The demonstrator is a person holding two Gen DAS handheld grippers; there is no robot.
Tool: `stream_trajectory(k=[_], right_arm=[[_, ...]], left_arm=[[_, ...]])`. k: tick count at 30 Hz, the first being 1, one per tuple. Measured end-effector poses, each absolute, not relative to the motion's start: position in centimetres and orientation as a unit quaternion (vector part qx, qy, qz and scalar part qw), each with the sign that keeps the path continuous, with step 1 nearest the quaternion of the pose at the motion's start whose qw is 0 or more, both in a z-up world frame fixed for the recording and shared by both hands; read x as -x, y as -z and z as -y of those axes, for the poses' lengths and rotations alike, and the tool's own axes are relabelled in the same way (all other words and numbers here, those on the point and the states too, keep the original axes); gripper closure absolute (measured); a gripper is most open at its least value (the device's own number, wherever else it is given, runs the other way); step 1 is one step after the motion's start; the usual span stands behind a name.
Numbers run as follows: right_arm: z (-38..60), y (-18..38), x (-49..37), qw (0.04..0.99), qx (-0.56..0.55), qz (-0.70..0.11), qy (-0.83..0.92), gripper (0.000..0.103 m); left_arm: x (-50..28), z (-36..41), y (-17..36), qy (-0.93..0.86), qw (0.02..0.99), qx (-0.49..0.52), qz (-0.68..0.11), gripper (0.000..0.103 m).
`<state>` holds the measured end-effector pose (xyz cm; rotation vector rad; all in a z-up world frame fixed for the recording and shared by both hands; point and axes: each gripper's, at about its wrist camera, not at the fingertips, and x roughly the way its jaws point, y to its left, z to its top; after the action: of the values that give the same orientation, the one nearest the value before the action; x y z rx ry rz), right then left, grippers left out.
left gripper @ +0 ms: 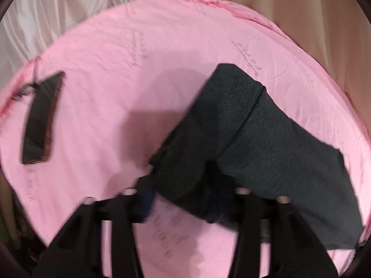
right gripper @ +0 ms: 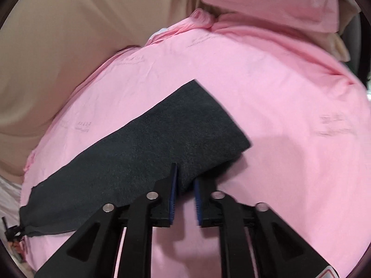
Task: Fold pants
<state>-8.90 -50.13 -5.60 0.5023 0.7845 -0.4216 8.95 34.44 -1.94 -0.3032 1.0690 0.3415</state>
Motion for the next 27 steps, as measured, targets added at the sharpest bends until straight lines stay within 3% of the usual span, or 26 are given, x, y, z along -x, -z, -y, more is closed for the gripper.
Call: stream_trajectory(k=[1, 3, 4, 7, 10, 14, 16, 24, 26, 27], right_arm=[[48.9, 4.4, 9.6, 0.877, -0.211, -0.367, 0.225, 0.072], [45.5, 1.7, 10.1, 0.9, -0.182, -0.34, 0.205, 0.072], [43.8, 0.5, 9.7, 0.909, -0.177, -0.332, 0.179, 0.072], [35.9, -2.9, 5.5, 0.933, -0.142, -0.326, 0.053, 0.071], [25.8, -3.5, -1.0, 0.924, -0.111, -0.35, -0.109, 0.068], [14.1, -1.4, -9.4, 0.889, -0.062, -0.392, -0.228, 0.068], [10.0, -0.1, -13.0, 0.879, -0.035, -0.407, -0.246, 0.068], [0.7, 5.0, -20.0, 0.842, 0.03, -0.469, -0.264, 0.069], [-0.6, 5.4, -19.9, 0.837, 0.05, -0.471, -0.272, 0.099], [-1.0, 5.1, -19.4, 0.842, 0.059, -0.464, -0.268, 0.1]], left_arm=[[-8.1, -34.2, 1.1, -0.18, 0.842, 0.125, -0.493, 0.045], [-6.0, -33.5, -1.0, -0.204, 0.859, 0.097, -0.46, 0.027], [-5.1, -33.1, -2.0, -0.201, 0.865, 0.1, -0.449, 0.022], [-4.1, -31.1, -4.0, -0.142, 0.883, 0.137, -0.426, 0.018], [-5.2, -27.3, -3.5, -0.052, 0.887, 0.159, -0.431, 0.017], [-6.7, -22.2, 1.0, 0.036, 0.862, 0.148, -0.483, 0.019], [-6.9, -20.9, 2.8, 0.045, 0.853, 0.129, -0.503, 0.024], [-5.2, -19.8, 5.2, 0.062, 0.858, 0.082, -0.504, 0.023], [-5.1, -19.4, 5.4, 0.066, 0.86, 0.067, -0.501, 0.019], [-5.2, -19.0, 5.6, 0.067, 0.861, 0.063, -0.5, 0.016]])
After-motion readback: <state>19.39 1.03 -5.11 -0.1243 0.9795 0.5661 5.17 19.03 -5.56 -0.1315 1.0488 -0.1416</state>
